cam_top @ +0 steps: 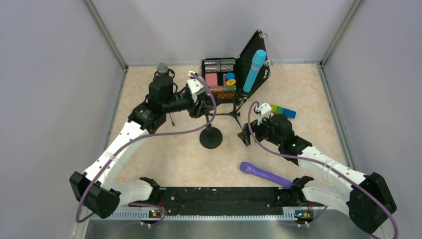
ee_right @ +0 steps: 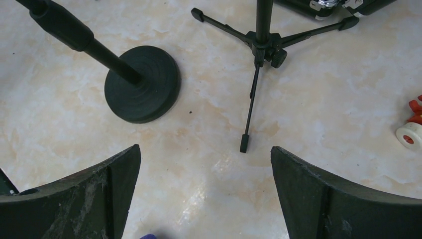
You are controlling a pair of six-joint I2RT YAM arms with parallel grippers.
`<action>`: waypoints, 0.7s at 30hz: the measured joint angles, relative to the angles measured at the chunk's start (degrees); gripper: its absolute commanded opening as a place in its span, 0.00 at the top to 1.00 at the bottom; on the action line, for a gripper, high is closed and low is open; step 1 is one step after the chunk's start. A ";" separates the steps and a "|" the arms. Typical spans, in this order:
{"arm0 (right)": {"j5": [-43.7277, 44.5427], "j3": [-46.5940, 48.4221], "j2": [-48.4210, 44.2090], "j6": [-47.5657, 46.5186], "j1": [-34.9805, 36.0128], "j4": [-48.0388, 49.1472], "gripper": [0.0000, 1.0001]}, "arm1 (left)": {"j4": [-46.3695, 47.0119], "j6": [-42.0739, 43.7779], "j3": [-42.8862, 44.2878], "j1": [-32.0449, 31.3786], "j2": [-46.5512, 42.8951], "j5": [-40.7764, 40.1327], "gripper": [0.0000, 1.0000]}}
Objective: Attach the microphones to the stand
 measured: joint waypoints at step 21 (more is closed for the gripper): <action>-1.07 0.00 -2.93 0.02 0.00 -6.29 0.01 | 4.83 1.79 3.41 2.73 3.74 8.41 0.07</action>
